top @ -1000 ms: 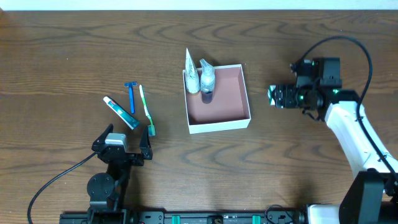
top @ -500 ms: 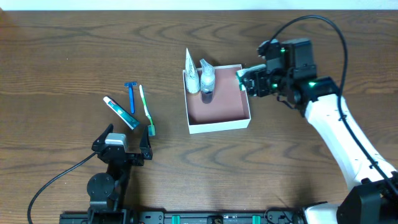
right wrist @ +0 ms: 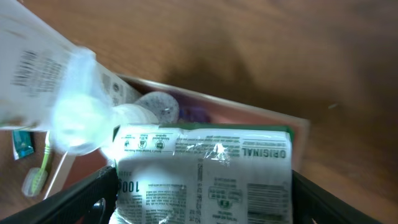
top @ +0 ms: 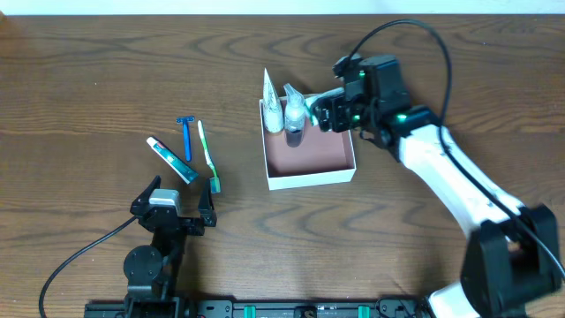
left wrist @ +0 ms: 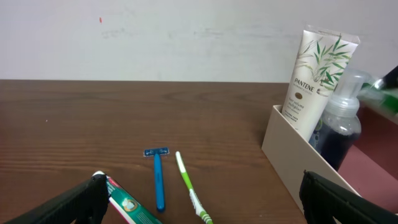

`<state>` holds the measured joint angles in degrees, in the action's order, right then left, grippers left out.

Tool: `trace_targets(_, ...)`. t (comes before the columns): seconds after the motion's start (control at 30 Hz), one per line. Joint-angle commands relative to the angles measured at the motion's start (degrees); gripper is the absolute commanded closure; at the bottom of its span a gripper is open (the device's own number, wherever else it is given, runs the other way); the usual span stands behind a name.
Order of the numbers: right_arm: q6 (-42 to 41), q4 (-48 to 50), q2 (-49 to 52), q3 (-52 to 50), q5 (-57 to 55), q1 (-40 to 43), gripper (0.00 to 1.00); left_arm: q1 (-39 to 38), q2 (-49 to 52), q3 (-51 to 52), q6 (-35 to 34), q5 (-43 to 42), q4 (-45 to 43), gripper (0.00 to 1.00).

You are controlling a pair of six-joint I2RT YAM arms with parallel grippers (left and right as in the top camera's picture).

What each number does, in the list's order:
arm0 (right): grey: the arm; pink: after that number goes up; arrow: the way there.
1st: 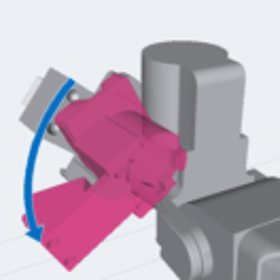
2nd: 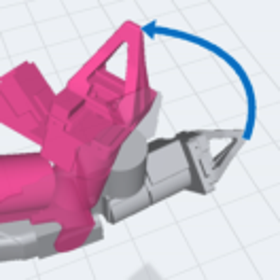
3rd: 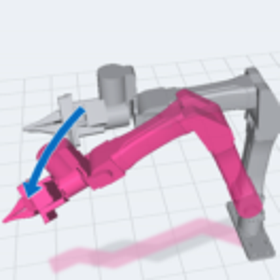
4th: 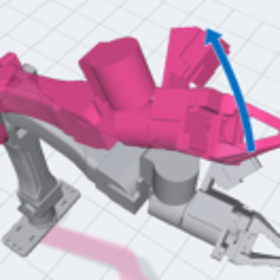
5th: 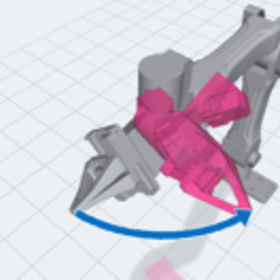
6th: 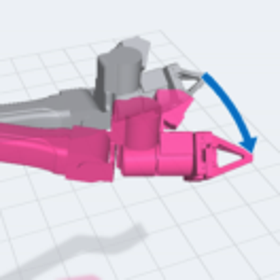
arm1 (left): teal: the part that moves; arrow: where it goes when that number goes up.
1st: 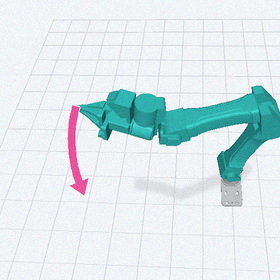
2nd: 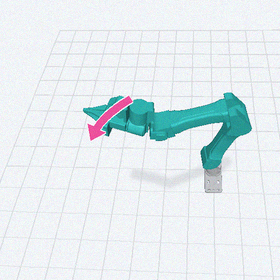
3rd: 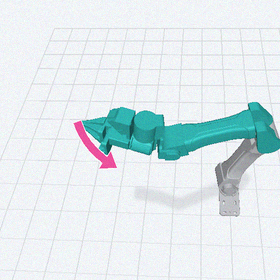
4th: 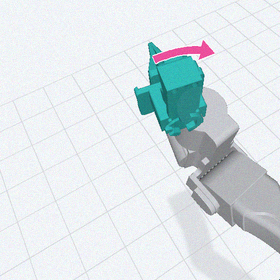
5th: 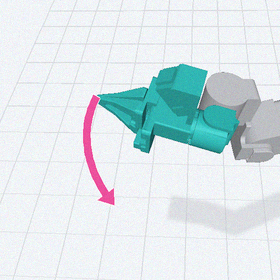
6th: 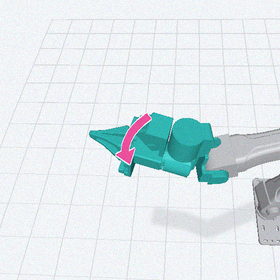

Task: Pack container
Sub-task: 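Carry the soap bar into the box and release it, then lift the right gripper away from the box to the right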

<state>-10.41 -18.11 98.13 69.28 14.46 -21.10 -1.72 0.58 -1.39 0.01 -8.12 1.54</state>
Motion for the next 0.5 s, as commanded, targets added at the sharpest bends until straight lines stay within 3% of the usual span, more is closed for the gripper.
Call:
trace_targets(0.0, -4.0, 1.2, 2.5, 1.1, -0.1, -0.5, 0.17, -0.2, -0.3, 1.2, 0.0, 0.0, 1.7, 0.02)
trace_targets(0.3, -4.3, 2.5, 3.3, 1.1, -1.0, -0.5, 0.18, -0.2, -0.3, 1.2, 0.0, 0.0, 1.7, 0.02)
trace_targets(0.47, -4.1, 3.9, 3.3, 1.1, -0.9, -0.5, 0.12, -0.2, -0.3, 1.2, 0.0, 0.0, 1.7, 0.02)
